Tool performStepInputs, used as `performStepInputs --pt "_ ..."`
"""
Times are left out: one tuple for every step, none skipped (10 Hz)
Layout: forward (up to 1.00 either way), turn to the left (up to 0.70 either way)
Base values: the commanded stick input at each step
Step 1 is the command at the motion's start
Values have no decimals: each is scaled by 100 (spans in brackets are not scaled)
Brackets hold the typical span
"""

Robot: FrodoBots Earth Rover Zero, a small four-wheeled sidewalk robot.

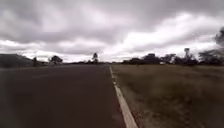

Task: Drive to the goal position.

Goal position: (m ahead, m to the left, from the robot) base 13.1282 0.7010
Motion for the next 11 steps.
performStepInputs --pt "85 0" --pt "85 0" --pt "85 0" --pt "85 0" --pt "85 0" --pt "85 0" --pt "85 0" --pt "85 0" --pt "85 0" --pt "85 0" --pt "85 0"
